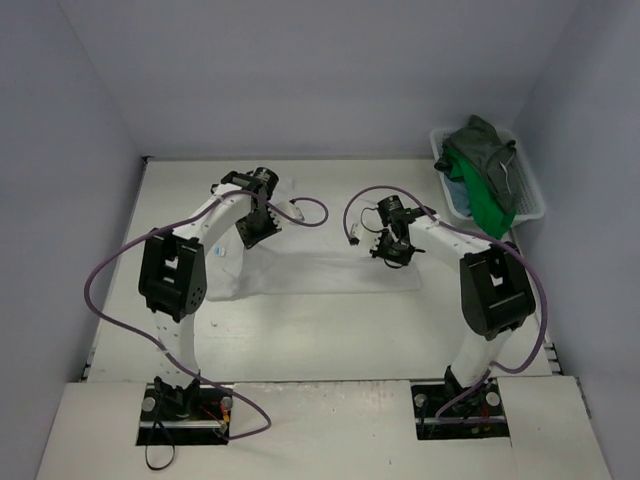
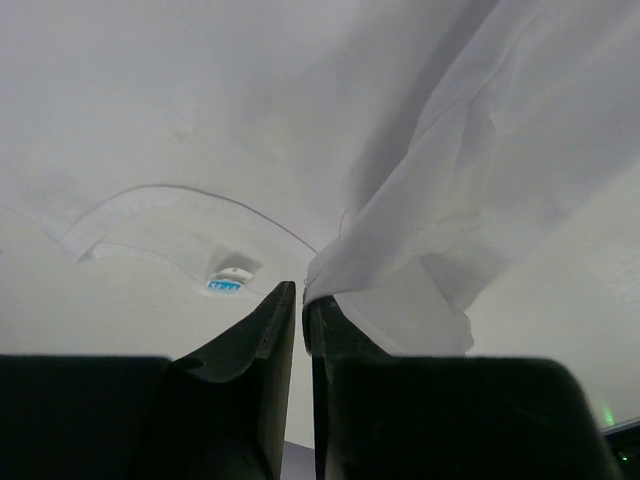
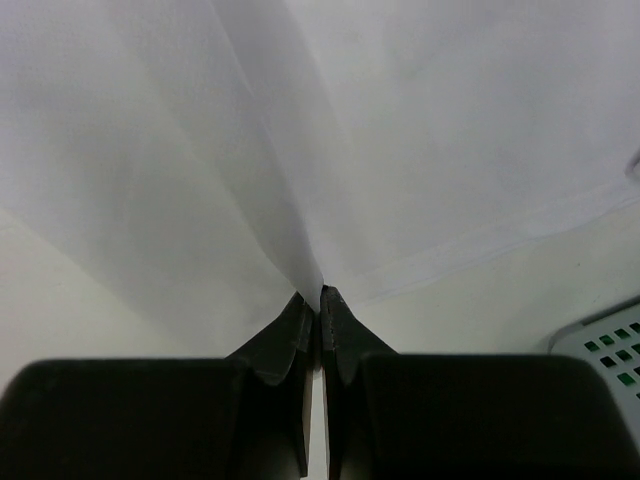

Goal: Fold and stack the t-shirts
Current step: Fold the tshirt

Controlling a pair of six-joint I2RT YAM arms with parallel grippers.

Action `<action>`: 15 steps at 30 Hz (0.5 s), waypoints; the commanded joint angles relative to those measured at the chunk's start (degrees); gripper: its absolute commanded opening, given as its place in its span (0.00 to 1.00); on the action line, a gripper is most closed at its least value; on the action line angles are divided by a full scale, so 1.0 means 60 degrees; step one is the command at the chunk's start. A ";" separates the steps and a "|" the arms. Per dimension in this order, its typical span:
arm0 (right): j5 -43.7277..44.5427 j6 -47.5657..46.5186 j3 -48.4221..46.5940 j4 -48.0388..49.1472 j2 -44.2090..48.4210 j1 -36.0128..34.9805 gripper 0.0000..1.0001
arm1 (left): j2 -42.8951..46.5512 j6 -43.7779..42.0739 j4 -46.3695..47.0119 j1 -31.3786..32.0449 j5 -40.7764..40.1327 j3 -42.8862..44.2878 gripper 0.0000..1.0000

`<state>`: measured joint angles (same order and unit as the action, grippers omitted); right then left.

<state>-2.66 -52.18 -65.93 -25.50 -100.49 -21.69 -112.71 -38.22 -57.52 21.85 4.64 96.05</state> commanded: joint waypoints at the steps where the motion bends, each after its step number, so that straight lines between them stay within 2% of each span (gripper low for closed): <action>1: -0.0129 -0.0165 -0.0670 -0.0057 -0.0345 0.0216 0.00 | -0.0126 -0.0280 -0.0082 -0.0213 -0.0203 0.0704 0.08; 15: -0.0173 -0.0209 -0.1755 -0.0028 -0.1167 0.0642 0.00 | -0.0932 -0.0530 0.0079 -0.0565 -0.0437 0.1935 0.08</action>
<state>-3.49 -52.82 -73.36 -25.23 -107.63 -18.31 -119.81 -40.18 -57.12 19.22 3.38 103.85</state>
